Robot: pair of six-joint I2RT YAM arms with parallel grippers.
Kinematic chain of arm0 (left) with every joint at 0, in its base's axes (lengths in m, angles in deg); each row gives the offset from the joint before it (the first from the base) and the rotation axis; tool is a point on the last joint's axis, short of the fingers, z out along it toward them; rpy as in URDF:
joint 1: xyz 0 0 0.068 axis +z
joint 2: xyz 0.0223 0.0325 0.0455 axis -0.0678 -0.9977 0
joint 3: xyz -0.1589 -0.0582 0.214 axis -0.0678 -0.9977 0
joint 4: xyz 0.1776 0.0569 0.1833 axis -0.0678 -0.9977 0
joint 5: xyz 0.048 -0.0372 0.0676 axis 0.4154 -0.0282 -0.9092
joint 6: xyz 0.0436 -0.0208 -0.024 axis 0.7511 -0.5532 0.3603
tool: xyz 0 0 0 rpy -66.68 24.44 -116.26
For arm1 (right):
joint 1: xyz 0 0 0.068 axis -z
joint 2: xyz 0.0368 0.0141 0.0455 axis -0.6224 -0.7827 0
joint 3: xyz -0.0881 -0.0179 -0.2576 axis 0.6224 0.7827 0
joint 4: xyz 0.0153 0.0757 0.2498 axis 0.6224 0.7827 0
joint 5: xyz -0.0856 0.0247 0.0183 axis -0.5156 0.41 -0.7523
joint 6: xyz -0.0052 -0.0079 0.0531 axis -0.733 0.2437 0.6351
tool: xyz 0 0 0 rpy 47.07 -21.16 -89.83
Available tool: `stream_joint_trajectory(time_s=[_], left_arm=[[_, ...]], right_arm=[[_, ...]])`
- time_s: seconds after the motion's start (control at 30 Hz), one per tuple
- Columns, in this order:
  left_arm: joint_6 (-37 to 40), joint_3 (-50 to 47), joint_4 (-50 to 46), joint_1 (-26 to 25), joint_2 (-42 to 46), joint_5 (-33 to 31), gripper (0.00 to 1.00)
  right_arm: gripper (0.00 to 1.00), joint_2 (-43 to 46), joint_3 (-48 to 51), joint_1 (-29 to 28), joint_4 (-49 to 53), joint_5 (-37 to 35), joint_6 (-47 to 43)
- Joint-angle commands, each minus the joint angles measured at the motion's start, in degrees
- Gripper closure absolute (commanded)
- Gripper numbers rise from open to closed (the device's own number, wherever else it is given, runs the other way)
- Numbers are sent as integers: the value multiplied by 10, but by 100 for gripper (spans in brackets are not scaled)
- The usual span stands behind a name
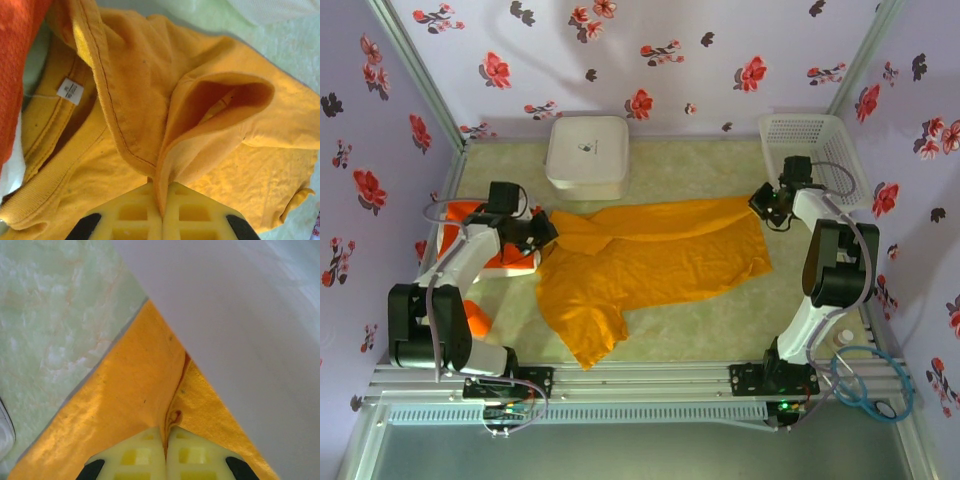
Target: Fold and stack the t-shirts
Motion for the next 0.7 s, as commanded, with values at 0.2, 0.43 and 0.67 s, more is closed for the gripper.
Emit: stream_joint_trajectory(time_s=[0.2, 0.43, 0.67], left_arm=[[2, -52, -87, -9, 60, -80, 60], [31, -32, -149, -16, 117, -110, 54], [18, -59, -135, -62, 134, -111, 53]], right_arm=[[47, 14, -3, -16, 29, 21, -9], [34, 90, 58, -60, 66, -28, -11], [41, 117, 153, -87, 52, -65, -16]])
